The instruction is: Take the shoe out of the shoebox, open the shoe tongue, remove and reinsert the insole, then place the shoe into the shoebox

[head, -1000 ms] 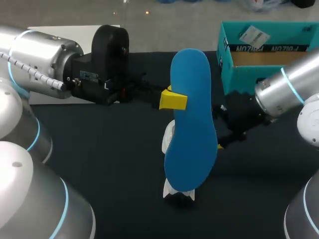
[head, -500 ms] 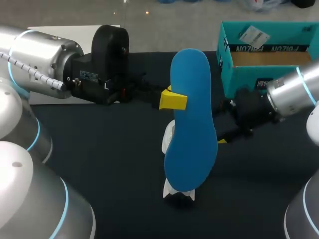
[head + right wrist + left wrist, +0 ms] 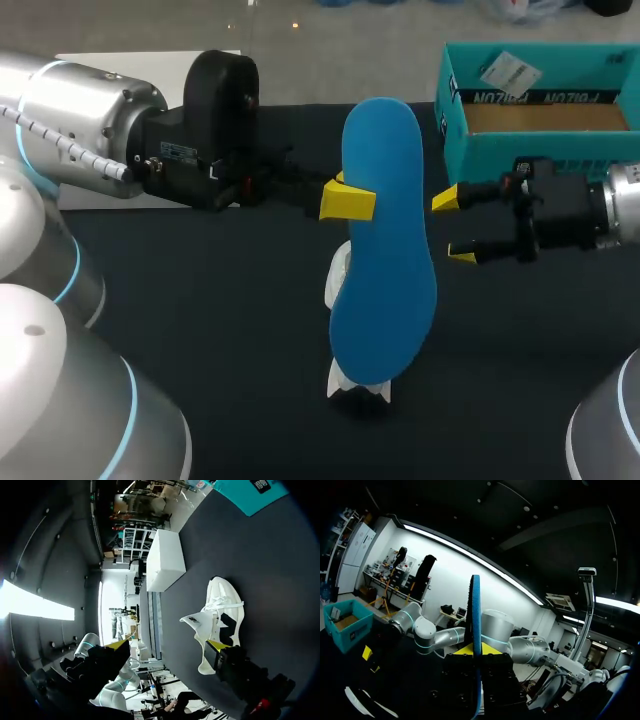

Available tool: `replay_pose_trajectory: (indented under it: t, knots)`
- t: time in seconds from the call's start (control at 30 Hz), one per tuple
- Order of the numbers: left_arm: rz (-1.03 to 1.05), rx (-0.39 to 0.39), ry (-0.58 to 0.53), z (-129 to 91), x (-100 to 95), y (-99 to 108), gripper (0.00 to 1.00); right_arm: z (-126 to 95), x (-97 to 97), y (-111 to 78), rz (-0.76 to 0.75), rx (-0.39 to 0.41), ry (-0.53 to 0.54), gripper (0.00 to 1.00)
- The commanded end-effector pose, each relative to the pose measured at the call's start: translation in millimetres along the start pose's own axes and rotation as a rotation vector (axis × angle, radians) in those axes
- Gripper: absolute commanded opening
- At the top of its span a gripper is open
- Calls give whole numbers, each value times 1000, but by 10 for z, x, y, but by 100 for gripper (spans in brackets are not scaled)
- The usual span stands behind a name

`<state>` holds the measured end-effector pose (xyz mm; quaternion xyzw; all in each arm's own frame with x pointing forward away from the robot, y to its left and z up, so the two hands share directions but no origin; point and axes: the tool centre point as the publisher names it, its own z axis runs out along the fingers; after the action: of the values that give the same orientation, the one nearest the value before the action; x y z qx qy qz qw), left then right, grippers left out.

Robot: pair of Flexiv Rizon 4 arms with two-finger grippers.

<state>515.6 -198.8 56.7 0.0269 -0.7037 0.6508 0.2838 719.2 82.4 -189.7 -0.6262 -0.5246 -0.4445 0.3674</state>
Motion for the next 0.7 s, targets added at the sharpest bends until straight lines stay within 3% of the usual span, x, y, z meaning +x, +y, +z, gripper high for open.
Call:
replay_pose_trajectory:
  t: [0.03, 0.4, 0.53, 0.7]
  knots:
    - [-1, -3, -2, 4, 2, 2, 0, -205, 132, -88, -45, 14, 95, 100]
    - [-1, -3, -2, 4, 2, 2, 0, -244, 220, -87, -43, 30, 156, 100]
    - [-1, -3, -2, 4, 2, 2, 0, -247, 228, -97, -21, -18, 162, 100]
    - [-1, -3, -2, 4, 2, 2, 0, -247, 228, -97, -21, -18, 162, 100]
